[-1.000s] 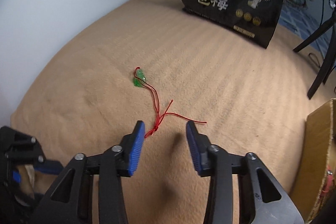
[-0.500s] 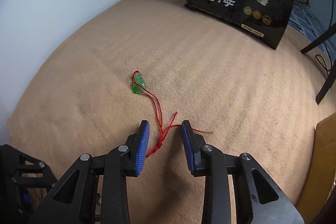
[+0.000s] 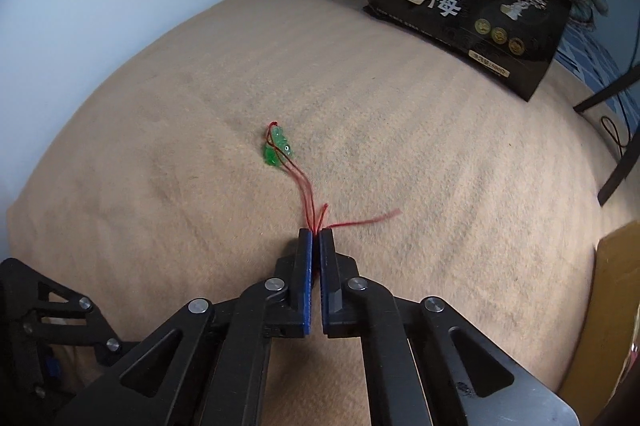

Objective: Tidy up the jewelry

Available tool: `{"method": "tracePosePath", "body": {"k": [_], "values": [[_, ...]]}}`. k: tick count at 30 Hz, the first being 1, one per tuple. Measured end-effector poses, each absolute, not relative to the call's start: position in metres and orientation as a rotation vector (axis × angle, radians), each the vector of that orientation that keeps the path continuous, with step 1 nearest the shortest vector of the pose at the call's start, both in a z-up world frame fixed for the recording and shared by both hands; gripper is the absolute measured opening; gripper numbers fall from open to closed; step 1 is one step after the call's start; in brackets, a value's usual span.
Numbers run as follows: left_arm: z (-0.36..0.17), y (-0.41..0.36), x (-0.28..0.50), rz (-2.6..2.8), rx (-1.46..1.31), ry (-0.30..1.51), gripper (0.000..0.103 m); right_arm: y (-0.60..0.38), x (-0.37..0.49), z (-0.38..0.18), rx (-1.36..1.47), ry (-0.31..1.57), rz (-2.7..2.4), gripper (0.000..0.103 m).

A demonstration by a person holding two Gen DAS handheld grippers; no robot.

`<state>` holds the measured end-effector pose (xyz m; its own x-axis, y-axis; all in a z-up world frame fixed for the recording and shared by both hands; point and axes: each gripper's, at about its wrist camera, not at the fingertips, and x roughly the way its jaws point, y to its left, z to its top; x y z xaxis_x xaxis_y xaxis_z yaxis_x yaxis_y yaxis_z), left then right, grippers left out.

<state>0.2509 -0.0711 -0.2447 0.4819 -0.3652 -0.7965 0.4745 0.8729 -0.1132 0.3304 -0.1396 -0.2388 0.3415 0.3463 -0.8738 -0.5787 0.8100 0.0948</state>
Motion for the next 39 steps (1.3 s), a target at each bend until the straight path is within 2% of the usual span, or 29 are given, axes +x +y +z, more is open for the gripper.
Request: {"method": "tracePosePath", "body": {"k": [20, 39], "values": [[-0.189, -0.034, 0.224, -0.439, 0.007, 0.875, 0.007, -0.206, 0.279, -0.143, -0.083, 0.923, 0.582, 0.001], [-0.131, -0.084, 0.216, -0.510, 0.045, 0.770, 0.007, -0.294, 0.211, -0.058, -0.060, 0.778, 0.462, 0.000]]}}
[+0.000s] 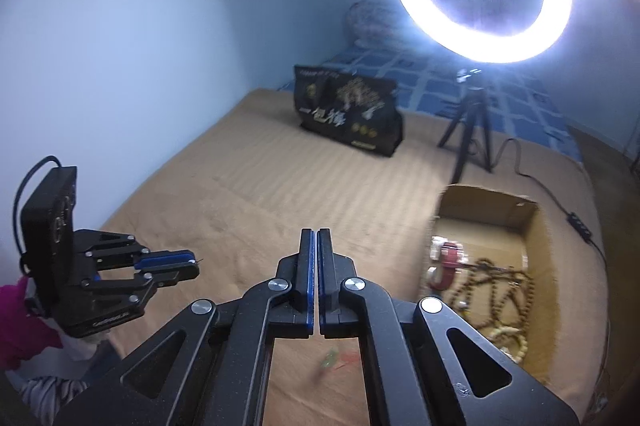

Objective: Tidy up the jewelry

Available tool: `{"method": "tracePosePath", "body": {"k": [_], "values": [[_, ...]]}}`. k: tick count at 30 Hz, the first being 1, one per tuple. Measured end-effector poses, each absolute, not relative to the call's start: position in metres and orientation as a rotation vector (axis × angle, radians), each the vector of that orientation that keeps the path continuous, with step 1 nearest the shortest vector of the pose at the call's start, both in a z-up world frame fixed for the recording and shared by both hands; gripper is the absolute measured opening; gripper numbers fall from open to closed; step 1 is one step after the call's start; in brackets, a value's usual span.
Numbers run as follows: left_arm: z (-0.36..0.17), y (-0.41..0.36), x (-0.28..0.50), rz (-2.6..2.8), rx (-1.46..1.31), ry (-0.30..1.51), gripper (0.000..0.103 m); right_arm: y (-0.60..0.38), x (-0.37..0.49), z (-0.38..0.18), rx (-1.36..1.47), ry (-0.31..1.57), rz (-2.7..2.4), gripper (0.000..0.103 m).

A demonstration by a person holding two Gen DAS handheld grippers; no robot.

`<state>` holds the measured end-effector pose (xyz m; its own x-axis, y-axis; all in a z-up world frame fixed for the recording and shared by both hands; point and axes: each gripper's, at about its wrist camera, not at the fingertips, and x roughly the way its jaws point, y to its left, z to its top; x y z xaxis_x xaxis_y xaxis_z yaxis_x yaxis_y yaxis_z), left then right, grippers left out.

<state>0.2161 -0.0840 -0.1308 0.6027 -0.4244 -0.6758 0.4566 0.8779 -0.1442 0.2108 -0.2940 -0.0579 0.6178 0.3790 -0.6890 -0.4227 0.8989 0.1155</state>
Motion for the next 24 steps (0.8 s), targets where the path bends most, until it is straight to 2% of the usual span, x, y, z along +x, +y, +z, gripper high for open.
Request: {"method": "tracePosePath", "body": {"k": [5, 10, 18, 19, 21, 22, 23, 24], "values": [[-0.123, -0.114, 0.221, -0.547, 0.066, 0.738, 0.007, -0.323, 0.203, -0.044, -0.036, 0.748, 0.426, 0.000], [-0.126, -0.127, 0.227, -0.561, 0.053, 0.750, 0.007, -0.337, 0.195, -0.054, -0.015, 0.777, 0.417, 0.000], [-0.127, -0.128, 0.226, -0.552, 0.069, 0.749, 0.007, -0.337, 0.172, -0.119, 0.041, 0.924, 0.468, 0.002], [-0.127, -0.126, 0.225, -0.551, 0.068, 0.748, 0.007, -0.336, 0.169, -0.127, 0.047, 0.944, 0.472, 0.007], [-0.127, -0.124, 0.224, -0.547, 0.070, 0.746, 0.007, -0.332, 0.163, -0.148, 0.060, 0.985, 0.482, 0.025], [-0.128, -0.123, 0.224, -0.547, 0.071, 0.745, 0.007, -0.330, 0.160, -0.155, 0.070, 0.998, 0.482, 0.039], [-0.128, -0.122, 0.223, -0.545, 0.074, 0.743, 0.007, -0.328, 0.158, -0.163, 0.082, 1.010, 0.482, 0.044], [-0.129, -0.121, 0.222, -0.544, 0.076, 0.742, 0.007, -0.328, 0.156, -0.168, 0.091, 1.018, 0.485, 0.044]]}}
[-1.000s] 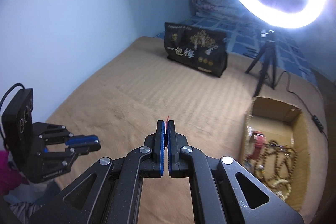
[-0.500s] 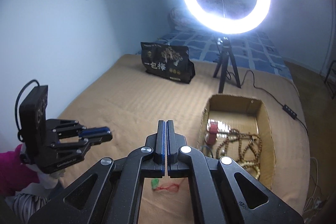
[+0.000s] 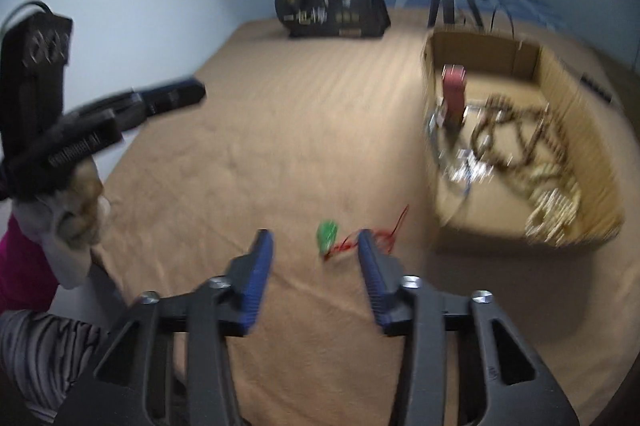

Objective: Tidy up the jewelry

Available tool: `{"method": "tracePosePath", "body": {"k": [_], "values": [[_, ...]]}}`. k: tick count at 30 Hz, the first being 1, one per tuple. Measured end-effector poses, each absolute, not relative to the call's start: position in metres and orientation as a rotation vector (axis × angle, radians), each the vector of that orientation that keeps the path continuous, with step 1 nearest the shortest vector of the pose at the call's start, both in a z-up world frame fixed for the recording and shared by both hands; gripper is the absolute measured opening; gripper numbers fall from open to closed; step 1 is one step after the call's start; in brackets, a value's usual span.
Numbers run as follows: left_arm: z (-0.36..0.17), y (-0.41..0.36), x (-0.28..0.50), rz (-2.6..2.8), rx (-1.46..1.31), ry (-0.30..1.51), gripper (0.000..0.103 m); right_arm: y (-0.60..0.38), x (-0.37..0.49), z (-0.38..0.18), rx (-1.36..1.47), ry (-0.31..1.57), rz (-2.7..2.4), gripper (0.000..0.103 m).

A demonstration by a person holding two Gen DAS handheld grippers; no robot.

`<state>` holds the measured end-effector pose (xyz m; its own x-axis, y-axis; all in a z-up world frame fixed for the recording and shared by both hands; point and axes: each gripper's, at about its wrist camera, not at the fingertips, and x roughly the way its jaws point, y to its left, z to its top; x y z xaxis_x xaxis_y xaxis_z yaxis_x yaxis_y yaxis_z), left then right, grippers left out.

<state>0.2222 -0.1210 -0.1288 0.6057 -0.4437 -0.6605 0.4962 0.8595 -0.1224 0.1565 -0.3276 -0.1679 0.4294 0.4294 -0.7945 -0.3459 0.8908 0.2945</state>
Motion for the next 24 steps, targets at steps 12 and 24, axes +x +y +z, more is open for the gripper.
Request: {"method": "tracePosePath", "body": {"k": [12, 24], "values": [[-0.135, -0.107, 0.222, -0.528, 0.073, 0.752, 0.007, -0.298, 0.175, -0.221, 0.014, 1.087, 0.423, 0.044], [-0.137, -0.102, 0.224, -0.515, 0.063, 0.757, 0.007, -0.275, 0.186, -0.223, -0.157, 1.069, 0.404, 0.014]]}}
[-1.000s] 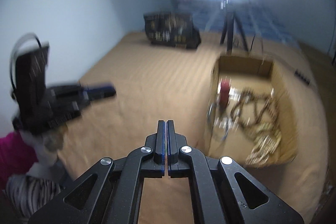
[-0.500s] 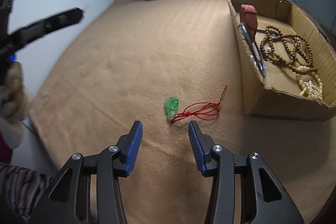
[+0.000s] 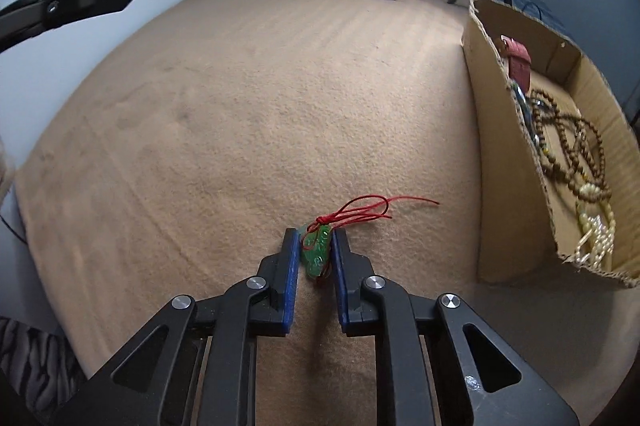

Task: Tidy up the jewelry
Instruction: 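Carry the earring and jade pendant over the box with both grippers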

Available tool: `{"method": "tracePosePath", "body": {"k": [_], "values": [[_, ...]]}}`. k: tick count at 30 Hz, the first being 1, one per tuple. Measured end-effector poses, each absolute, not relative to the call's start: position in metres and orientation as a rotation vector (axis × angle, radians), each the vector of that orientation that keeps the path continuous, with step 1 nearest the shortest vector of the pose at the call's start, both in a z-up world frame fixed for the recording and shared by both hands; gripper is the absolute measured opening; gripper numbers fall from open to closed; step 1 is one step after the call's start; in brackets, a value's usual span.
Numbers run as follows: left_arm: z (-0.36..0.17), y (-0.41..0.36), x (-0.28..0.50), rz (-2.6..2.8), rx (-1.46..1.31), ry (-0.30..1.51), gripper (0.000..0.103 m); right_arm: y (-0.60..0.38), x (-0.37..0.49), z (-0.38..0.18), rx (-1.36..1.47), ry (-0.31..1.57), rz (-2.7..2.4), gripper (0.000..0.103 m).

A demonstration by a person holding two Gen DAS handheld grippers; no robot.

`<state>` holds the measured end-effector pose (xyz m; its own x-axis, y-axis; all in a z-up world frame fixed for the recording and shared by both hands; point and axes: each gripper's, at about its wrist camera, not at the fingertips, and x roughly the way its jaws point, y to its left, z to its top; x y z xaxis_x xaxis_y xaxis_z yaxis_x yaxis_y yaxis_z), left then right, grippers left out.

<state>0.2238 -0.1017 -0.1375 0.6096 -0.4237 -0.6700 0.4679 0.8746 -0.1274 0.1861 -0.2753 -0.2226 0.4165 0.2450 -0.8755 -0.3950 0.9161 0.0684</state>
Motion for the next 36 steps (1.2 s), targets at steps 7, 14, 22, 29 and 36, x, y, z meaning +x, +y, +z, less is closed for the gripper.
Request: {"method": "tracePosePath", "body": {"k": [7, 14, 22, 29, 36], "values": [[-0.128, -0.107, 0.226, -0.522, 0.061, 0.740, 0.007, -0.283, 0.170, -0.194, -0.120, 1.001, 0.421, 0.014], [-0.111, -0.127, 0.234, -0.550, 0.062, 0.711, 0.007, -0.313, 0.157, -0.146, -0.061, 0.901, 0.393, 0.014], [-0.100, -0.157, 0.248, -0.580, 0.064, 0.696, 0.007, -0.347, 0.151, -0.114, -0.029, 0.837, 0.339, 0.014], [-0.088, -0.188, 0.263, -0.624, 0.072, 0.679, 0.007, -0.378, 0.155, -0.093, -0.003, 0.793, 0.284, 0.014], [-0.083, -0.228, 0.290, -0.666, 0.073, 0.690, 0.007, -0.404, 0.168, -0.084, -0.001, 0.778, 0.238, 0.014]]}}
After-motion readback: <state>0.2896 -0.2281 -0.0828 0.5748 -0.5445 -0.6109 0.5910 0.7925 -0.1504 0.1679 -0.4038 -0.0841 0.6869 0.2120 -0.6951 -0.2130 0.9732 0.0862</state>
